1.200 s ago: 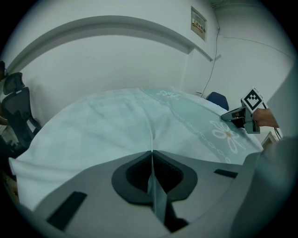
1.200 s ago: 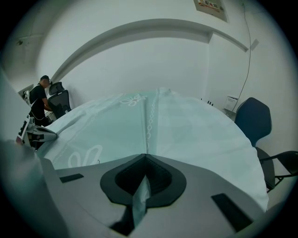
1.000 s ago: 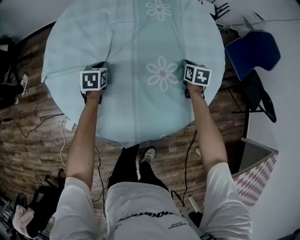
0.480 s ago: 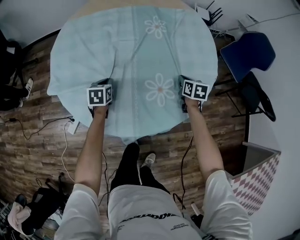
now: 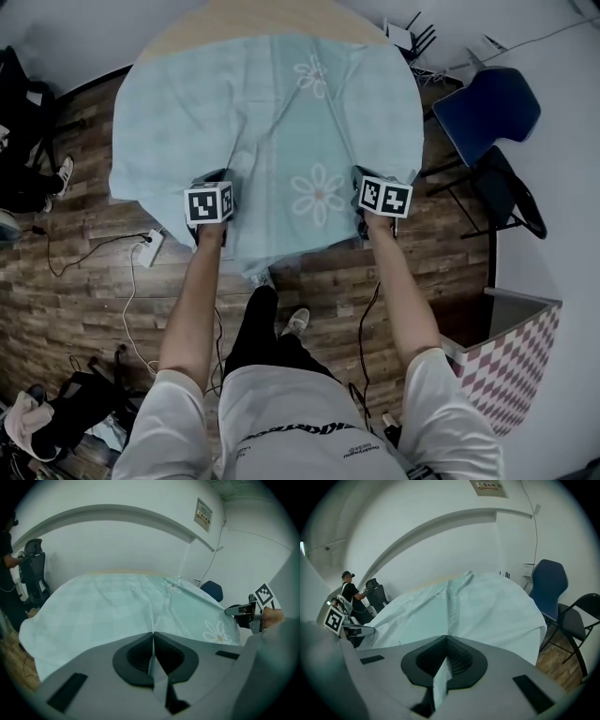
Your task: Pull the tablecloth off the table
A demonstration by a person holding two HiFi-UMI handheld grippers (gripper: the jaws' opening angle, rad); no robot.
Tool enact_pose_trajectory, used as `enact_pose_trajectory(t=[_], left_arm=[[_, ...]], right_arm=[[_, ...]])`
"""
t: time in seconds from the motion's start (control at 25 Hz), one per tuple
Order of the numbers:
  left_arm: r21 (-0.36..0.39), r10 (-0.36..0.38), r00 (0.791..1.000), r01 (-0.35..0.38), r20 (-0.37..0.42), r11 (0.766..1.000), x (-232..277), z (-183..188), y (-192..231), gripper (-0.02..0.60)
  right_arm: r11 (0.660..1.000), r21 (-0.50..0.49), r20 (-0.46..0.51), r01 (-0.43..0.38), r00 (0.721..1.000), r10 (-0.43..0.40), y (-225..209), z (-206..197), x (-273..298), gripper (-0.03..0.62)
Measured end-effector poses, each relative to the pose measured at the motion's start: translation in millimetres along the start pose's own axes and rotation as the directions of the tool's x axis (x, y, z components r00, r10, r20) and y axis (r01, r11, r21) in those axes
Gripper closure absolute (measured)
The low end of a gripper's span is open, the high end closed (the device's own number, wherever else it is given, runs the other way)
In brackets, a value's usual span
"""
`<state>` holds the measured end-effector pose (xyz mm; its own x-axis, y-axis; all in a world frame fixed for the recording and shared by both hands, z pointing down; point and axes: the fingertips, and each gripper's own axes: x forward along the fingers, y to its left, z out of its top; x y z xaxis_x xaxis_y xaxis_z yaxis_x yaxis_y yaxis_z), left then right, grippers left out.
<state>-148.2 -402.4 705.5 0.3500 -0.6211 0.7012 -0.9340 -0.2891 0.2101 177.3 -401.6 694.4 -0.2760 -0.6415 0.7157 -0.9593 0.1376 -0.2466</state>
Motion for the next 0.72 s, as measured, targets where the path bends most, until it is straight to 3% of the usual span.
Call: enact_pose_trajectory(t=[0.72], left_arm=[[-0.026, 0.016, 0.995, -0.013, 0.1, 1.0, -105.9, -49.9, -56.7, 0.565]], right_arm=[[0.995, 0.052, 0.072, -0.091, 0.994, 0.087, 40.9, -69.4, -101.0, 0.56]])
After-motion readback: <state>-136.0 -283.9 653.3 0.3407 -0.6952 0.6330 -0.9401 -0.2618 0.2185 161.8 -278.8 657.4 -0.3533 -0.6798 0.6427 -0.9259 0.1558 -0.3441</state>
